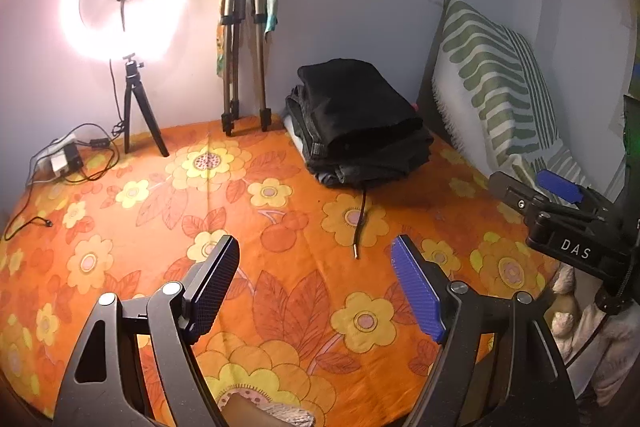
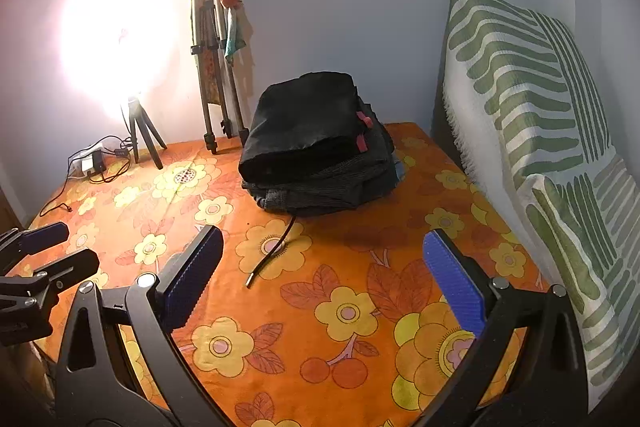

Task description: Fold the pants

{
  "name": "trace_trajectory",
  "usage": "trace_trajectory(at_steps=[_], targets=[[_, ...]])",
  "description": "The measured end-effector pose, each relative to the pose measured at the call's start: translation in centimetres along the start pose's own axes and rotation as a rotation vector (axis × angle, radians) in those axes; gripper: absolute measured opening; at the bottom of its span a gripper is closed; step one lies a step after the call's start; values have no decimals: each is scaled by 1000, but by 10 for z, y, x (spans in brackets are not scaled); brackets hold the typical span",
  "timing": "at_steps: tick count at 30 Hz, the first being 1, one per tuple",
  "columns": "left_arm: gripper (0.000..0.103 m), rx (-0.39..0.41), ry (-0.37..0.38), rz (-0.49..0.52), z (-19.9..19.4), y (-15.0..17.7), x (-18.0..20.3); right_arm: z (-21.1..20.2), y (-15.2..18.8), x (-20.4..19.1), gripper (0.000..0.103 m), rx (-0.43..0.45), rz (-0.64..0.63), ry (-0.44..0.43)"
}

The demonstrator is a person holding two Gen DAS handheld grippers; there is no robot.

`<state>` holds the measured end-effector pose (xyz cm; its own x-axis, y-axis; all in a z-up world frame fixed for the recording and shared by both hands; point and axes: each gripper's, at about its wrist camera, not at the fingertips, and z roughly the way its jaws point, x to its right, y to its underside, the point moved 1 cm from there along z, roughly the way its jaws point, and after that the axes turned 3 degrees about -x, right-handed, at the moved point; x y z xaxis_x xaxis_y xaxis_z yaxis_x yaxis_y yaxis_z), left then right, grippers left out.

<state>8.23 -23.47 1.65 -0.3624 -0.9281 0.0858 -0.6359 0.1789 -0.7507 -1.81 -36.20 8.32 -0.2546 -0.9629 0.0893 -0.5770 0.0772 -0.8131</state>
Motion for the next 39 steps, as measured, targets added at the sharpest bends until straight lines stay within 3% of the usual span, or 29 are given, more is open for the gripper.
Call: trace_trajectory(at_steps=[39], targets=[[78,7,-20,20,-5,1,4,3,4,1,102,-18,-11,-2]])
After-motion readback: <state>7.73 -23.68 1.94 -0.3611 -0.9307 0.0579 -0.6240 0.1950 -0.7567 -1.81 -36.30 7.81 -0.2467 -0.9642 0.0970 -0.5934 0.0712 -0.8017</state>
